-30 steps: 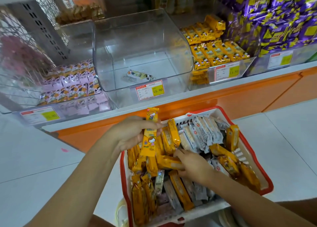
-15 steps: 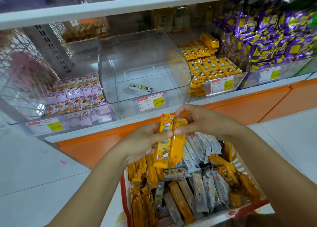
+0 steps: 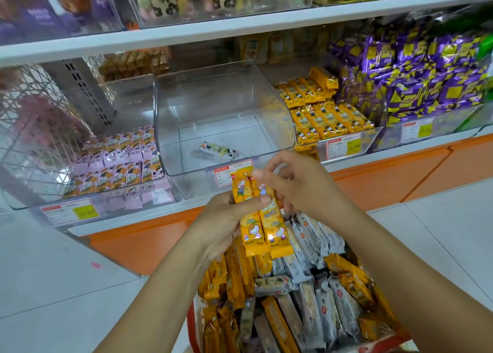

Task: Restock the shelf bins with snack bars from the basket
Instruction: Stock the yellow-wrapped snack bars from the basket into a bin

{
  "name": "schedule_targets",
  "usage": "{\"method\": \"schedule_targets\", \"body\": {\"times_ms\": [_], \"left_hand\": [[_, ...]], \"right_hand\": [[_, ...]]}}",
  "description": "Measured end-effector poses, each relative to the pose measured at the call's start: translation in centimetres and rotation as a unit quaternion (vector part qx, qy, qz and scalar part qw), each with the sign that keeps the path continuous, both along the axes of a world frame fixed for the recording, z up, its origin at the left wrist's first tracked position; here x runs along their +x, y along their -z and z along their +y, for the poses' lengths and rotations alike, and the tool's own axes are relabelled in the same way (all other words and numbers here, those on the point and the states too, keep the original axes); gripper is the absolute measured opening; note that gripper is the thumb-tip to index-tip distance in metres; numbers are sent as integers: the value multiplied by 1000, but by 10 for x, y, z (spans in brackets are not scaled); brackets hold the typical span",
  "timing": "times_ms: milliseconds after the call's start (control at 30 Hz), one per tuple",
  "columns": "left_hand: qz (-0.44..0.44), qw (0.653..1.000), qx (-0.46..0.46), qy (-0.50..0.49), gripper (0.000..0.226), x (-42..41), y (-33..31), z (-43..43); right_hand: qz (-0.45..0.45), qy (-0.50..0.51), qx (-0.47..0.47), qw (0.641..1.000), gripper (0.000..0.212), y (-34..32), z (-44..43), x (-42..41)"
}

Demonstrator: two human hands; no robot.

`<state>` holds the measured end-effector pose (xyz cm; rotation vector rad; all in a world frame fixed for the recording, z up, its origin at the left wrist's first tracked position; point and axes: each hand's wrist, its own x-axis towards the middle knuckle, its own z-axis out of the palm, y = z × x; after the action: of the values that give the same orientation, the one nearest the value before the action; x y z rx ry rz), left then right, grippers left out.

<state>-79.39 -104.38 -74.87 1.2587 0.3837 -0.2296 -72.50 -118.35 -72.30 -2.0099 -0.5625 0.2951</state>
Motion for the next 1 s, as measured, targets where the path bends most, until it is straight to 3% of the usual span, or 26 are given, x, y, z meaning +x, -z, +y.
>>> {"method": "schedule_targets", "body": {"times_ms": [100, 200, 267, 400, 500, 633, 733, 800, 833, 900, 933, 1000], "left_hand": [[-22, 997, -14, -68, 38, 4, -4, 2], [-63, 986, -42, -150, 35, 9, -8, 0], [-88, 977, -63, -181, 35, 12, -11, -6], [-99, 974, -72, -188, 30, 21, -18, -13], [-133, 974, -80, -164, 41, 29, -24, -10], [-180, 978, -57, -94, 39, 36, -29, -6], [-210, 976, 28, -55, 34, 36, -28, 1], [-221, 959, 169, -54, 36, 36, -25, 9], [-223, 934, 272, -70, 36, 36, -23, 14], [-222, 849, 470, -95, 38, 38, -15, 25], [-223, 815, 525, -97, 36, 39, -11, 31], [-218, 788, 571, -76, 34, 44, -3, 40]], "right_hand": [[-8, 3, 29, 1000, 46, -2, -12, -5], [-56, 3, -44, 997, 74, 5, -16, -18], [-136, 5, -77, 988, 88, 12, -11, -29], [-306, 63, -105, 944, 73, 25, 5, -31], [-324, 109, -77, 937, 63, 23, 10, -21], [-289, 124, -11, 949, 63, 17, 12, -6], [-246, 135, 63, 958, 55, 9, 9, 12], [-215, 153, 107, 959, 46, 3, 4, 32], [-204, 170, 114, 957, 43, 0, 0, 46], [-208, 221, 83, 949, 39, -6, -10, 81], [-211, 250, 42, 944, 41, -9, -14, 102], [-204, 282, -60, 935, 46, -12, -16, 145]]}}
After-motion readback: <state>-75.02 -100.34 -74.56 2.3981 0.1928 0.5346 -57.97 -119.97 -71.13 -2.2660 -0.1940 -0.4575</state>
